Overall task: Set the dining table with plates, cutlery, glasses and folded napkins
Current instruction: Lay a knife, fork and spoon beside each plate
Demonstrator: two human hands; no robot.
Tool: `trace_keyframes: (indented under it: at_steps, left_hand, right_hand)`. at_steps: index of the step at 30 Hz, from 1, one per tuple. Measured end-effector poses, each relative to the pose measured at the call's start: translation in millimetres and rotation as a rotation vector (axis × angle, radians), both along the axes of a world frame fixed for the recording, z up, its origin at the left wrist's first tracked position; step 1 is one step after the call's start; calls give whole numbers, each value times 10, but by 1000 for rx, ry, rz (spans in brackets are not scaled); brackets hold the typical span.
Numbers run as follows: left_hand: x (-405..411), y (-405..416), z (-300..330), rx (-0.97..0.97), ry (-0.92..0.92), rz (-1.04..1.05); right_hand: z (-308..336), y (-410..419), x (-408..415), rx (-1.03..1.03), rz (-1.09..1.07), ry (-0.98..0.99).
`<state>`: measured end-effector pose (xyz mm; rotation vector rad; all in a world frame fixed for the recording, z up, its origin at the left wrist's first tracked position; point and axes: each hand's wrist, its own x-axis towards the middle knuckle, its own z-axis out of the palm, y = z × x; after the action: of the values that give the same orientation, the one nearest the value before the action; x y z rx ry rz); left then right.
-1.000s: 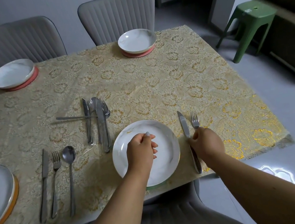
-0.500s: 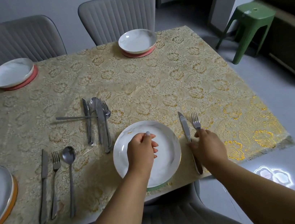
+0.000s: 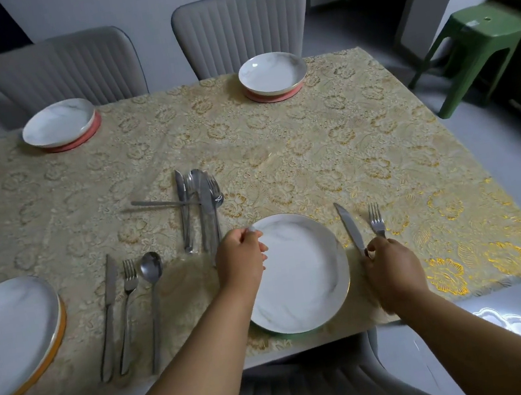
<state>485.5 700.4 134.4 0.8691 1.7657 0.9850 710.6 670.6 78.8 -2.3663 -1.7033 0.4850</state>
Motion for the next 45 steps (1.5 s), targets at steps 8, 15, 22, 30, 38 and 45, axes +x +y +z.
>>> trace_keyframes:
  at_steps: [8,15,22,30,38,45]
  left_hand:
    - [-742,411,-145,-23,652,80]
    - [-1006,772,-320,-316,837,-65]
    - [-1150,912,-357,-367,699,-153]
    - [-1210,988,-357,-75,1133,-192]
    - [-1534,1199,-339,-193,1383,-570]
    - [-1630,1136,861,-405,1371,-483]
  right_hand:
    - [201,199,-114,108,-42,-36]
    - [336,538,-525,188,-28,34]
    - [338,664,-903,215,47,79]
    - [338,714,-1420,200,221,143]
    - [288,690,-1527,213,247,146]
    - [427,710,-1604,185,248,217]
